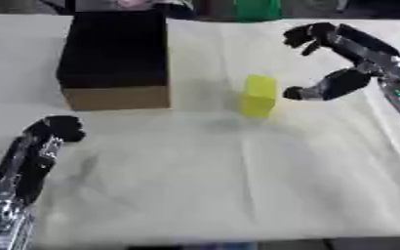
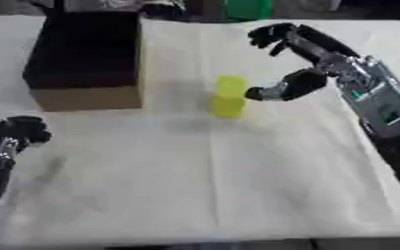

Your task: Pick up objects on the table and place them in the box.

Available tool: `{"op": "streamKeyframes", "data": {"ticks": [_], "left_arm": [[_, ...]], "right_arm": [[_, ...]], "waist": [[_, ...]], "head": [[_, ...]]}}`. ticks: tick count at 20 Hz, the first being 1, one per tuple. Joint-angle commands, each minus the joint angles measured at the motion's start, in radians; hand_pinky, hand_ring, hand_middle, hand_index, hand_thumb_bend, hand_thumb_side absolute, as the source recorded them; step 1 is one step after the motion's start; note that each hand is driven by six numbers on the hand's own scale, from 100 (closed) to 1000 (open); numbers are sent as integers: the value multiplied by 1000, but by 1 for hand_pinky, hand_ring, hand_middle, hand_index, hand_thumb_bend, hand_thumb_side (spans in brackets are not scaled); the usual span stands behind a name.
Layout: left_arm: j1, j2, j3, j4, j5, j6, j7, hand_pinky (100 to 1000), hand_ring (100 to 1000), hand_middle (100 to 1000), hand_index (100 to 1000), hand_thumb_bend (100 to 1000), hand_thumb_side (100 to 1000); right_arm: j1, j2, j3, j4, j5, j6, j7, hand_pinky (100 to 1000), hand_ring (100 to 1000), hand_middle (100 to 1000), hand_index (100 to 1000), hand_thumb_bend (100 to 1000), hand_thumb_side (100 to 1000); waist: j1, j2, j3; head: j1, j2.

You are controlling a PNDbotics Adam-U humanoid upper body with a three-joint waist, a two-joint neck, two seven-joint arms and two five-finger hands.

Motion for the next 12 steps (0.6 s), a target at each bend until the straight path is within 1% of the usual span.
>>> {"op": "streamKeyframes", "data": {"ticks": [1,8,12], "left_arm": [[-7,15,7,-14,5,-2,1,701,622,590,689,453,689],[-8,15,6,-14,5,-2,1,701,621,590,689,453,688],[-9,16,5,-14,6,-2,0,701,621,590,689,453,688]], "right_arm": [[-21,-25,-5,2,6,-2,3,739,836,803,916,606,363],[-28,-19,-1,19,10,-3,6,740,837,804,915,604,372],[-44,-13,9,44,20,-4,14,741,837,806,915,608,384]], "waist": [[1,-16,1],[2,-16,2],[3,-17,2]], "head": [[-1,-2],[-3,-2],[-4,-2]]}}
